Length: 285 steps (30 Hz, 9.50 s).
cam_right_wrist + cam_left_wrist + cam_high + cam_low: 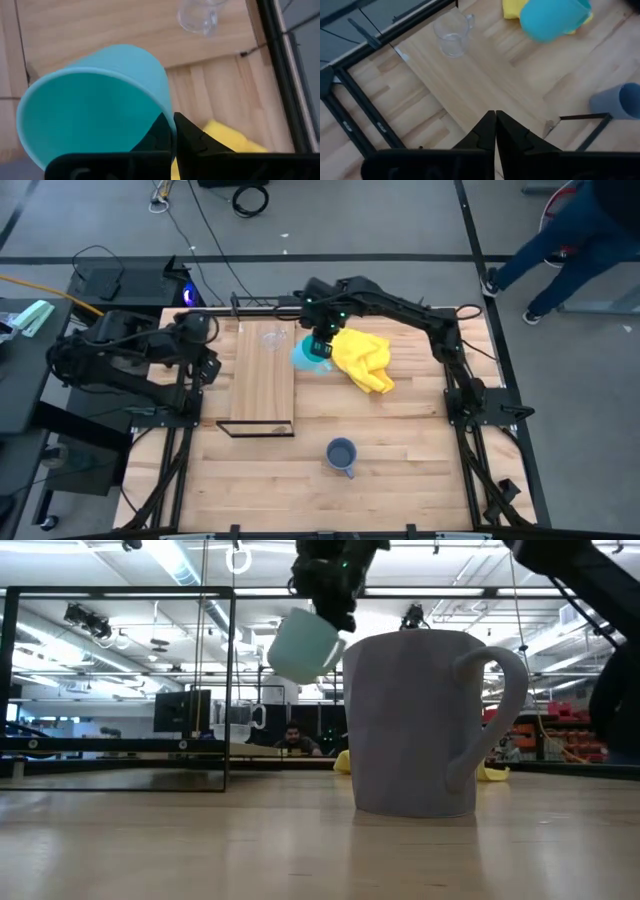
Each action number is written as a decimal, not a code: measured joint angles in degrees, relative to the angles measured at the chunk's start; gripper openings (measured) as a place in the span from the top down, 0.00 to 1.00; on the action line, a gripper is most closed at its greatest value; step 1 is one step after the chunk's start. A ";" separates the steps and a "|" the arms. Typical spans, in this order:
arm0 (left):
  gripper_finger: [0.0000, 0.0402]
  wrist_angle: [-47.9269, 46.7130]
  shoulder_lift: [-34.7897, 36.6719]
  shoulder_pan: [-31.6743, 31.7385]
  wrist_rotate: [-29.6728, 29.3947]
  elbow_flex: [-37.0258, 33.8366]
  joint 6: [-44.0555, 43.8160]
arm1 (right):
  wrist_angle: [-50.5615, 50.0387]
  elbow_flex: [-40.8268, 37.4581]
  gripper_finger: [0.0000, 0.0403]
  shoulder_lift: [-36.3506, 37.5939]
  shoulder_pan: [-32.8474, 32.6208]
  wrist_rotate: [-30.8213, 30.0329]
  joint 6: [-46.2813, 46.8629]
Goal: Stack small to large cups/mugs on shelf
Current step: Put the light blue mug on the shelf
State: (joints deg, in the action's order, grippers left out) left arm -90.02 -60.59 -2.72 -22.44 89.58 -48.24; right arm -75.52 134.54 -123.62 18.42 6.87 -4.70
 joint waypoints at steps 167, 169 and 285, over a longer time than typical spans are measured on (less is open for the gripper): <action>0.96 40.63 -52.18 16.30 27.93 0.00 17.35 | 0.96 -58.97 0.68 48.68 -29.49 -17.60 57.32; 0.97 40.85 -52.18 16.30 27.85 0.11 17.26 | 0.98 -58.97 0.68 48.68 -29.49 -17.63 57.01; 0.85 18.75 -20.94 23.29 15.58 -17.25 -13.09 | 2.16 -58.97 0.68 49.86 -31.43 -30.31 45.69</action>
State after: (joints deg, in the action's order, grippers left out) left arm -71.26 -81.53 20.58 -6.85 72.34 -61.34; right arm -73.36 75.57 -73.76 -13.02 -23.44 40.99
